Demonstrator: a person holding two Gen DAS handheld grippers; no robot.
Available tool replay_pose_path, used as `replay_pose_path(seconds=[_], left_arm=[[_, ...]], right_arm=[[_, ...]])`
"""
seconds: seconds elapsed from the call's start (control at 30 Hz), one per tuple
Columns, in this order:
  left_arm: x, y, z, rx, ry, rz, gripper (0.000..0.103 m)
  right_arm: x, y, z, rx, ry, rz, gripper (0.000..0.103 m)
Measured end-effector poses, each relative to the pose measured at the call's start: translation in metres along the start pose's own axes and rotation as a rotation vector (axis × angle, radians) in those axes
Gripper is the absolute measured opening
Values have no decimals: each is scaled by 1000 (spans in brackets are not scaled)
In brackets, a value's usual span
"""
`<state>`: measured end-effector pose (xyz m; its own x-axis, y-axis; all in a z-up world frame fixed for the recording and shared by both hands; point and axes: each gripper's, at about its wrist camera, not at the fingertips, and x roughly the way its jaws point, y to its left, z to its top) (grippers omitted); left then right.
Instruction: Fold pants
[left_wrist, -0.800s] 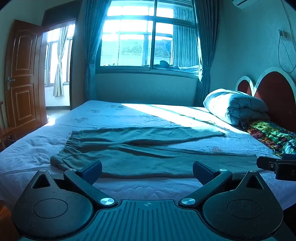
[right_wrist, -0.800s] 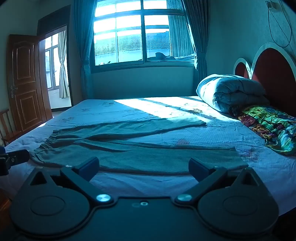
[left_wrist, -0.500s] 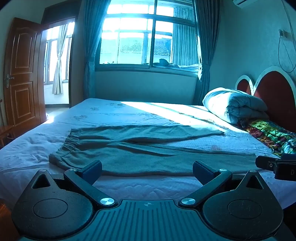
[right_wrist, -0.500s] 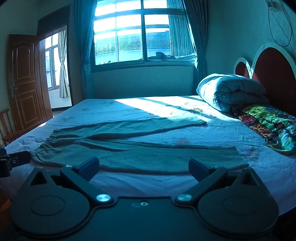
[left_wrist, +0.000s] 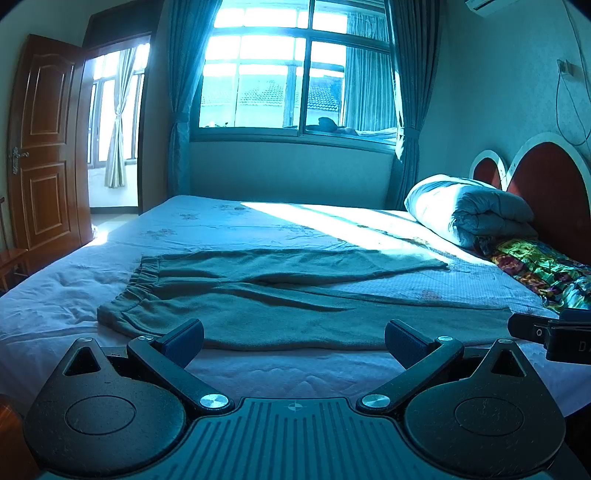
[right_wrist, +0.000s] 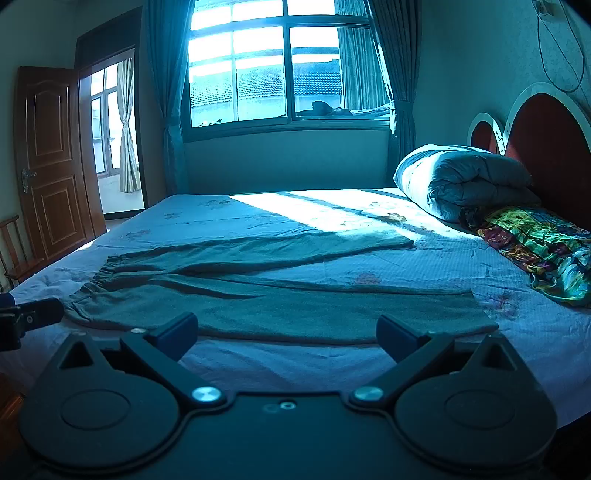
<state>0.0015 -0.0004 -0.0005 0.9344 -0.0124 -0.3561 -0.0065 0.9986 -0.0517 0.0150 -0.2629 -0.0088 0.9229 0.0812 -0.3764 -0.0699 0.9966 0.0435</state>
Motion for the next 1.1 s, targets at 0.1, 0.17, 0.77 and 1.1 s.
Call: replay_pose_path(seconds=[0.1, 0.17, 0.77, 1.1], left_arm=[[0, 0, 0, 0, 1, 0, 103], [1, 0, 0, 0, 1, -2, 103], [1, 0, -1, 0, 2, 0, 103], [2, 1, -2, -3, 3, -1, 103]], right_arm=[[0, 0, 0, 0, 1, 0, 97], [0, 0, 0, 0, 1, 1, 97], [1, 1, -1, -2, 4, -2, 97], [2, 1, -2, -4, 10, 0, 97]])
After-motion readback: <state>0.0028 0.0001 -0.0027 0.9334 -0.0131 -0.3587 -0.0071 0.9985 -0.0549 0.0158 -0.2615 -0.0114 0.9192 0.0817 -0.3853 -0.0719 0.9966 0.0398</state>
